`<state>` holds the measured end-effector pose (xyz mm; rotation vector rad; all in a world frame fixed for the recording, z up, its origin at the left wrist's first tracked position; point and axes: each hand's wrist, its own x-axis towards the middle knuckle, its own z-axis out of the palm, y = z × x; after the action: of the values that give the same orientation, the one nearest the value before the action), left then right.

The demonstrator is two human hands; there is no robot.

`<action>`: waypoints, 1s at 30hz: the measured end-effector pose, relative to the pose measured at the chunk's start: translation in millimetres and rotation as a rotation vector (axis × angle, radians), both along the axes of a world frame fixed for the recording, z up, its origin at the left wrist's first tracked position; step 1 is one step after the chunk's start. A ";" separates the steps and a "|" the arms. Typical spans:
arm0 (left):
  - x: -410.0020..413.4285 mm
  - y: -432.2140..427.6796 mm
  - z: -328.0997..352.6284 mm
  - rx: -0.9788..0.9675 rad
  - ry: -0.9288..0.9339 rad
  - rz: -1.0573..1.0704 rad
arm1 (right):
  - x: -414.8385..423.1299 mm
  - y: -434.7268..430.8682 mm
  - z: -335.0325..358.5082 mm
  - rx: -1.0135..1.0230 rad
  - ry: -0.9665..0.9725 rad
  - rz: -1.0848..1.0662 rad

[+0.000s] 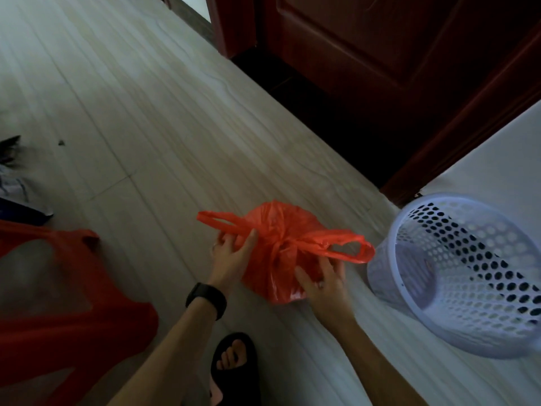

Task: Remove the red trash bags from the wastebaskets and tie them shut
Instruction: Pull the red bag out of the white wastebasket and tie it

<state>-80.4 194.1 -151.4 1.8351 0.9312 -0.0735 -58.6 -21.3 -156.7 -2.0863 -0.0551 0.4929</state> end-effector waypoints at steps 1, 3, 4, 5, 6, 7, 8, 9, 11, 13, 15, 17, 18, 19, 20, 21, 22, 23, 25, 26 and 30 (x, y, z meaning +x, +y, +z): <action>4.4 -1.8 -2.6 0.136 0.044 -0.068 | 2.6 8.8 0.6 -0.060 -0.113 0.035; 13.4 -10.0 2.7 0.330 0.039 -0.183 | 11.7 27.5 1.4 -0.144 -0.289 0.043; 16.9 -15.7 4.9 0.394 -0.009 -0.229 | 16.9 36.6 3.2 -0.180 -0.323 0.040; 19.5 -18.7 4.3 0.421 -0.066 -0.269 | 22.2 44.1 3.5 -0.193 -0.342 0.038; 23.3 -20.4 3.8 0.428 -0.143 -0.301 | 28.5 51.0 7.0 -0.187 -0.351 0.044; 24.9 -23.3 3.8 0.373 -0.219 -0.289 | 32.7 55.8 8.4 -0.163 -0.364 0.043; 28.4 -26.3 6.1 0.247 -0.312 -0.218 | 38.9 60.6 14.1 -0.133 -0.356 0.023; 30.9 -30.9 14.7 0.063 -0.375 -0.109 | 43.2 63.8 16.1 -0.083 -0.307 -0.021; 39.7 -36.4 26.3 -0.353 -0.411 0.170 | 49.9 68.5 26.5 0.062 -0.146 -0.150; 46.8 -37.7 33.7 -0.652 -0.377 0.355 | 53.2 70.6 34.4 0.236 -0.009 -0.211; 51.7 -32.6 36.5 -0.655 -0.322 0.400 | 56.4 65.7 42.9 0.337 0.095 -0.159; 54.5 -26.2 34.9 -0.542 -0.284 0.361 | 58.9 56.7 48.9 0.345 0.159 -0.065; 53.7 -24.4 28.7 -0.517 -0.271 0.358 | 59.9 49.9 48.7 0.303 0.170 -0.032; 52.0 -22.4 24.1 -0.502 -0.247 0.361 | 60.1 45.7 46.9 0.271 0.173 -0.009; 48.8 -22.7 16.4 -0.505 -0.207 0.368 | 59.1 38.9 46.0 0.218 0.174 0.031; 44.6 -21.7 9.4 -0.514 -0.162 0.391 | 55.2 34.3 44.5 0.181 0.167 0.076; 40.0 -21.8 0.9 -0.542 -0.118 0.431 | 49.2 28.8 42.4 0.145 0.168 0.108; 36.9 -23.8 -5.8 -0.584 -0.086 0.488 | 43.9 23.3 39.8 0.138 0.183 0.100; 29.6 -32.9 -11.0 -0.590 -0.039 0.563 | 34.0 13.2 33.8 0.128 0.250 0.065; 28.4 -36.9 -11.4 -0.526 -0.053 0.541 | 33.9 12.3 33.0 0.118 0.263 0.077; 31.4 -52.1 4.9 -0.102 -0.211 0.136 | 53.2 16.9 32.7 0.141 0.277 -0.149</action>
<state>-49.0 142.0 -146.5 1.6456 0.8843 0.1524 -5.3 -4.4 -124.0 -1.8522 0.2196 0.6623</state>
